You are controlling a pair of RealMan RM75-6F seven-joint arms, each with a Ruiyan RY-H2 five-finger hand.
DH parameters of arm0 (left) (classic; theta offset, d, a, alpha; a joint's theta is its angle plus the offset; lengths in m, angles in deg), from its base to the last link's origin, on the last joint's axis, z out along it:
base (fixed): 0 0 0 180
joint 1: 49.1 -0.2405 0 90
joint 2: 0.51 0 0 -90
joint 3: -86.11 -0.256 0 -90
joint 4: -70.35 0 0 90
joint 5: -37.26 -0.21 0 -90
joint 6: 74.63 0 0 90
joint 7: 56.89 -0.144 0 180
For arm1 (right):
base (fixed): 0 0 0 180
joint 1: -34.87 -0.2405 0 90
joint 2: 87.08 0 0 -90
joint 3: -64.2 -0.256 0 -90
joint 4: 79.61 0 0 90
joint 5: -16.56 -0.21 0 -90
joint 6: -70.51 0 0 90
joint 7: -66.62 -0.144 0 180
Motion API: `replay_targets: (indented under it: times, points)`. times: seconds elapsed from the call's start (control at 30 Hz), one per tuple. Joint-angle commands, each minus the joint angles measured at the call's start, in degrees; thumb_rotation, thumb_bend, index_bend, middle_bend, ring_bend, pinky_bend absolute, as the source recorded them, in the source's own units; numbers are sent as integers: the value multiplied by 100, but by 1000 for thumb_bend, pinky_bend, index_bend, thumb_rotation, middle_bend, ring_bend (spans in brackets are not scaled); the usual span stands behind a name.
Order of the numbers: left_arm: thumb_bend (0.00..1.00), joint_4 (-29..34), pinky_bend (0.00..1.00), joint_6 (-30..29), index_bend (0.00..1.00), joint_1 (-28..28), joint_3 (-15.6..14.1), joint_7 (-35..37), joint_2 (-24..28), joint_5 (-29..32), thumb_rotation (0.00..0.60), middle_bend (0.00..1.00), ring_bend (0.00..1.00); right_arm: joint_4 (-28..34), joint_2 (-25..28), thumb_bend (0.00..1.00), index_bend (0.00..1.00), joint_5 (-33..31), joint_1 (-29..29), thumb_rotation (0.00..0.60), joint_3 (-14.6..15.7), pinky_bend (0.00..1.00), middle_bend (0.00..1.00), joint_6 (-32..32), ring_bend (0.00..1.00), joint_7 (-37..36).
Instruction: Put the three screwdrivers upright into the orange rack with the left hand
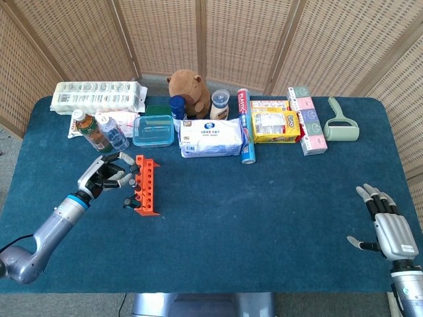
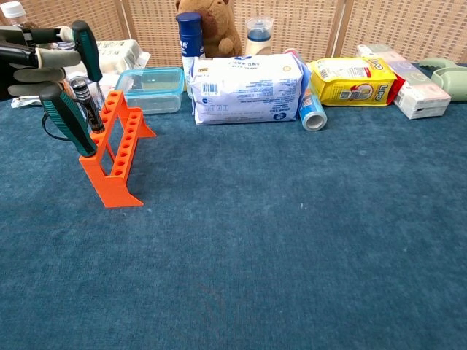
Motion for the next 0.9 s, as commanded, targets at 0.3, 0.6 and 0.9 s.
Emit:
replay_targets:
  times: [0.3, 0.6, 0.9]
  points:
    - [380, -704, 1000, -234, 687, 0, -225, 1036, -295, -482, 600, 1000, 1000, -1, -24, 21, 0, -6, -12, 600, 8, 9, 32, 28, 15, 63]
    - [379, -1144, 1000, -303, 687, 43, -347, 1633, -496, -552, 600, 1000, 1000, -2, -47, 20, 0, -29, -23, 600, 11, 9, 32, 60, 15, 119]
    - [379, -1435, 1000, -236, 687, 107, -453, 1790, -646, -504, 600, 1000, 1000, -3, -63, 21, 0, -48, -33, 600, 11, 9, 32, 84, 15, 155]
